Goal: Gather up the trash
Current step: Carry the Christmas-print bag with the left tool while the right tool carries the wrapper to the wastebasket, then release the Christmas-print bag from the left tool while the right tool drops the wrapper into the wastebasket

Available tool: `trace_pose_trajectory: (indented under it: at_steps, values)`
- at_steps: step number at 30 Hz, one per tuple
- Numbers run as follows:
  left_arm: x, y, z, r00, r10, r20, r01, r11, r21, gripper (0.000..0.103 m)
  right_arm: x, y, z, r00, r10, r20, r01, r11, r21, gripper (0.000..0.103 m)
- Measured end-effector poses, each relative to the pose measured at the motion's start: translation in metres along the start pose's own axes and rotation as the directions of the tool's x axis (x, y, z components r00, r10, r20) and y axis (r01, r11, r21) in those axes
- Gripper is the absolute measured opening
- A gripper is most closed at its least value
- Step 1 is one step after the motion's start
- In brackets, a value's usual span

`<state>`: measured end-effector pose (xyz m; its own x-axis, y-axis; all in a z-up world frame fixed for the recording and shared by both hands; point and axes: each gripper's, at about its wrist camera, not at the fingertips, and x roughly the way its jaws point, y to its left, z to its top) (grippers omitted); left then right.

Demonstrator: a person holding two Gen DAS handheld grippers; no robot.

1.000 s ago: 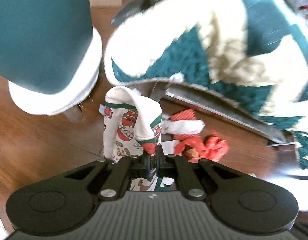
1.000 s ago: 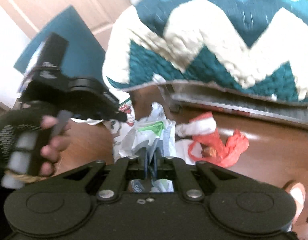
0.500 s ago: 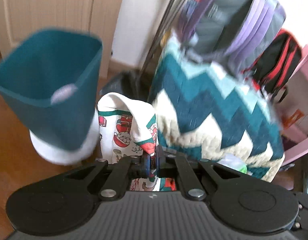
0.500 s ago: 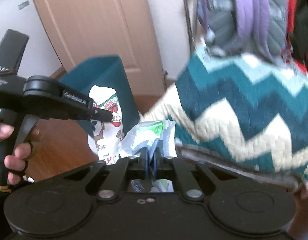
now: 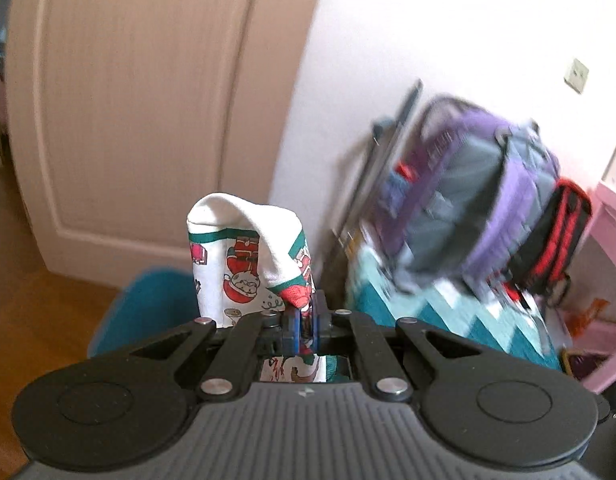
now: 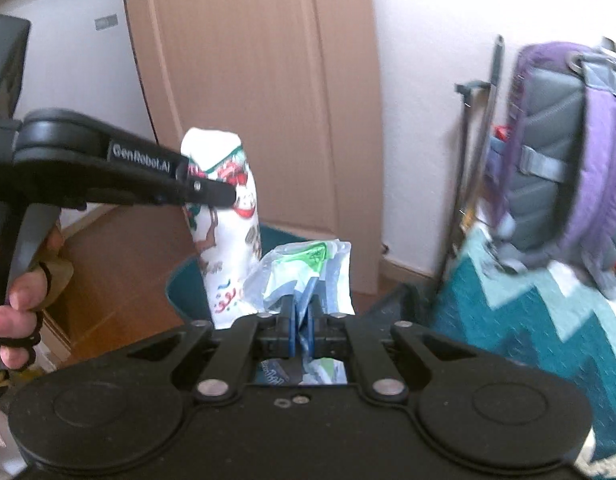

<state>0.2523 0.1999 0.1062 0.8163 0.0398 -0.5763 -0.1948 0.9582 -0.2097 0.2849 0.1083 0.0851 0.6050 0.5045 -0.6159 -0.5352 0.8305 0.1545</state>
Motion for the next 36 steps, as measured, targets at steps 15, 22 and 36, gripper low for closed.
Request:
trace_pose_trajectory:
  at_steps: [15, 22, 36]
  values:
    - [0.075, 0.105, 0.009, 0.989, 0.124, -0.081, -0.126, 0.992, -0.018, 0.005, 0.143, 0.055, 0.033, 0.995, 0.064, -0.072, -0.068, 0.996, -0.061, 0.005]
    - [0.129, 0.140, -0.031, 0.972, 0.132, -0.197, -0.141, 0.989, -0.035, 0.005, 0.196, 0.051, 0.008, 0.986, 0.042, -0.159, -0.057, 0.994, -0.089, 0.005]
    - [0.185, 0.150, -0.077, 0.925, 0.101, -0.366, -0.138, 0.988, -0.076, 0.010, 0.221, 0.030, -0.016, 0.966, 0.040, -0.256, -0.058, 0.996, -0.061, 0.041]
